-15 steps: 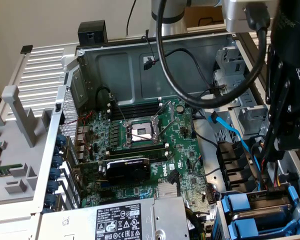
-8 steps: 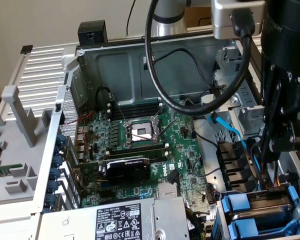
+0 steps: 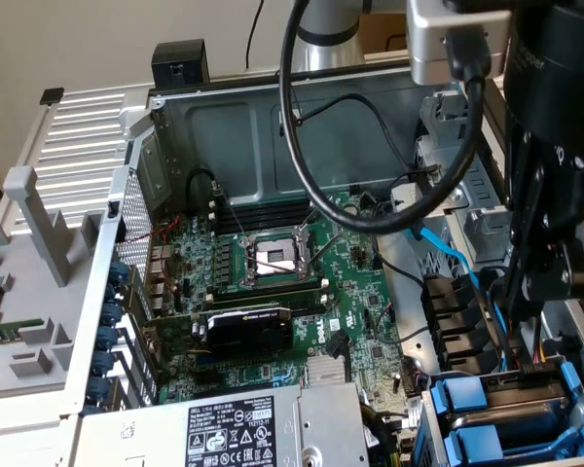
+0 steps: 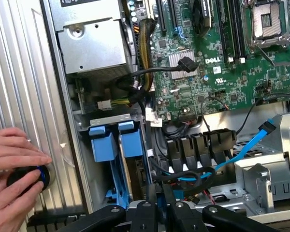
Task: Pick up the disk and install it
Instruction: 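Insert the second disk wire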
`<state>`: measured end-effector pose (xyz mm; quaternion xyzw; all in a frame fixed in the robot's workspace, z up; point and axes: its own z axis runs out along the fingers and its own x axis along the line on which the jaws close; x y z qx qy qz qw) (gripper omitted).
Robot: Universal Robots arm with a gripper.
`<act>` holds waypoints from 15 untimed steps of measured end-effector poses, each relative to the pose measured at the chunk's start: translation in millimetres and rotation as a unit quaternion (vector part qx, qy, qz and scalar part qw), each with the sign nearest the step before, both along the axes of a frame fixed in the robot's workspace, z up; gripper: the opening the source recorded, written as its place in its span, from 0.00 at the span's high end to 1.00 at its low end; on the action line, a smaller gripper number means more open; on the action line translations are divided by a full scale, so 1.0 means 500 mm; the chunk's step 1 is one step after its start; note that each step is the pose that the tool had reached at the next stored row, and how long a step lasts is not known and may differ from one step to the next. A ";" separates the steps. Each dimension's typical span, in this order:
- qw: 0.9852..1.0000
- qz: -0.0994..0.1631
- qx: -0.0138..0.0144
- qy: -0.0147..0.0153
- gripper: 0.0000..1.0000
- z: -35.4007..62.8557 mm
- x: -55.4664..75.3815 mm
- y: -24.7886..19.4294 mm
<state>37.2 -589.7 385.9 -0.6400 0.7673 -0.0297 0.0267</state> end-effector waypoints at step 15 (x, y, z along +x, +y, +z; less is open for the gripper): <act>0.998 0.058 0.001 -0.001 0.83 -0.004 0.000 -0.0162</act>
